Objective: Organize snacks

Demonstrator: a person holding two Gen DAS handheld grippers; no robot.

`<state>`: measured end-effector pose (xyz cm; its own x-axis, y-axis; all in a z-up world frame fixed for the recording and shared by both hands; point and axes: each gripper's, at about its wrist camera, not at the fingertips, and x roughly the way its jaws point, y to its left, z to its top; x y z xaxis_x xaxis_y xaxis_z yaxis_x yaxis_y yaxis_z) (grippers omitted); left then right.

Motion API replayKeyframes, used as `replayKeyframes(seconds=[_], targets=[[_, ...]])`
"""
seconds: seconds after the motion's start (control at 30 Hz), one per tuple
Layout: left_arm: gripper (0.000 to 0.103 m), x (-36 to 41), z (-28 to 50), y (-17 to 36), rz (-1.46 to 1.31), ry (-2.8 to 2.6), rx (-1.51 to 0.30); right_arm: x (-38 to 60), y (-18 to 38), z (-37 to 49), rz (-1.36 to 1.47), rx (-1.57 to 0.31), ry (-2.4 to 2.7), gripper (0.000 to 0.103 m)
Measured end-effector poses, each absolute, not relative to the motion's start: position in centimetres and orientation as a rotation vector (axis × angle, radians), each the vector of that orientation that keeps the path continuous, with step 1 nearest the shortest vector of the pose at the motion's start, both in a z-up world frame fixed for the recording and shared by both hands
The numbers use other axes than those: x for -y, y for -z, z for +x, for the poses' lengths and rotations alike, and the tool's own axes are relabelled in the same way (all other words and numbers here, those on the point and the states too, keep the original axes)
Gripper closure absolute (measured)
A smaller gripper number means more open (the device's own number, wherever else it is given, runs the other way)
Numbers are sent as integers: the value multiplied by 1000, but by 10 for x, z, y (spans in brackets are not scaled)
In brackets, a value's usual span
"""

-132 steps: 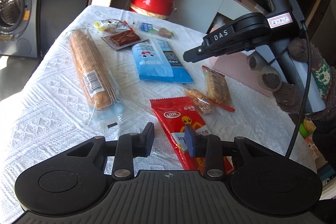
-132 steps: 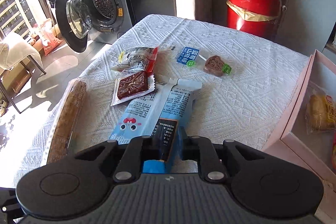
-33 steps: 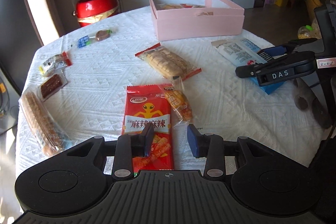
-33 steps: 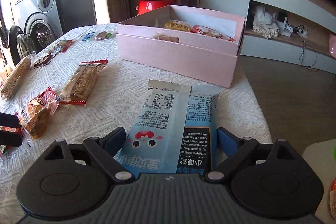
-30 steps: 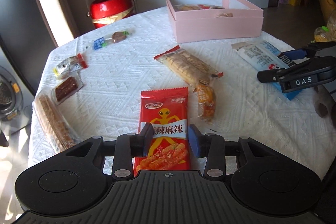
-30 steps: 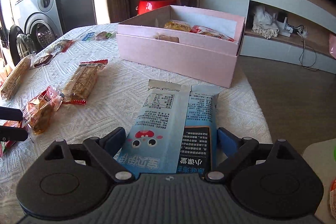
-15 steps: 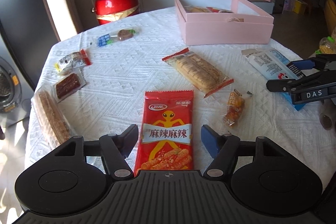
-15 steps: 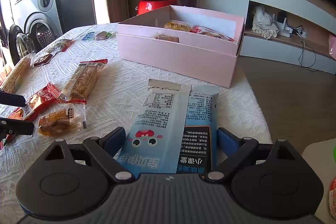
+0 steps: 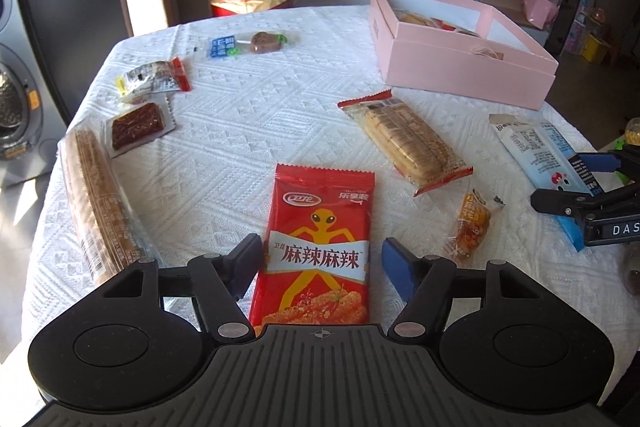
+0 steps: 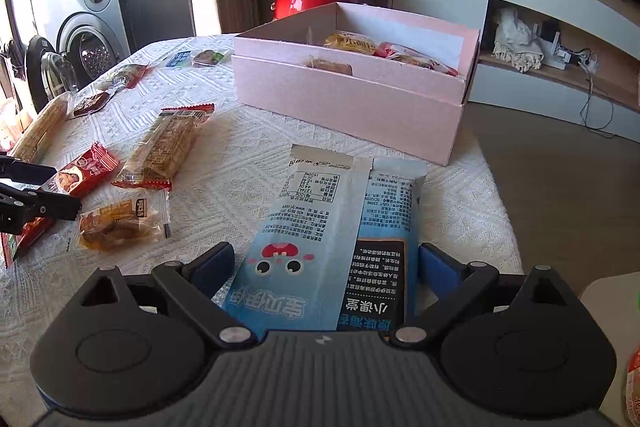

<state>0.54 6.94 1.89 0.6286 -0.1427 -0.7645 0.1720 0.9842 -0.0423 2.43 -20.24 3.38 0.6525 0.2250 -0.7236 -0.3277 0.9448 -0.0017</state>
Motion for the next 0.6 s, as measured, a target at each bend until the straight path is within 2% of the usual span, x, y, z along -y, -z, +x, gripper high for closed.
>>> replayKeyframes(seconds=[0.03,0.13,0.3,0.4,0.47,0.57,0.6], targets=[[42,-69,2,-19,37,181,-868,202,-35,25,-142,-806,-322,8],[43,-72,-5,-20,2,202,-864,198,-43,26,-151,-803,-323,15],[43,-75,-15,-17,-23,211,-836,168,-72,37,-159,-733,-383,15],[43,-77,-17,-16,-33,219,-820,138,-76,59,-135,-766,-468,16],[41,-78,-20,-15,-25,234,-811,114,-70,76,-129,-813,-503,21],[41,-78,-27,-15,-5,253,-801,87,-55,96,-145,-883,-512,37],[41,-79,-30,-15,-3,258,-798,81,-49,101,-152,-910,-517,52]])
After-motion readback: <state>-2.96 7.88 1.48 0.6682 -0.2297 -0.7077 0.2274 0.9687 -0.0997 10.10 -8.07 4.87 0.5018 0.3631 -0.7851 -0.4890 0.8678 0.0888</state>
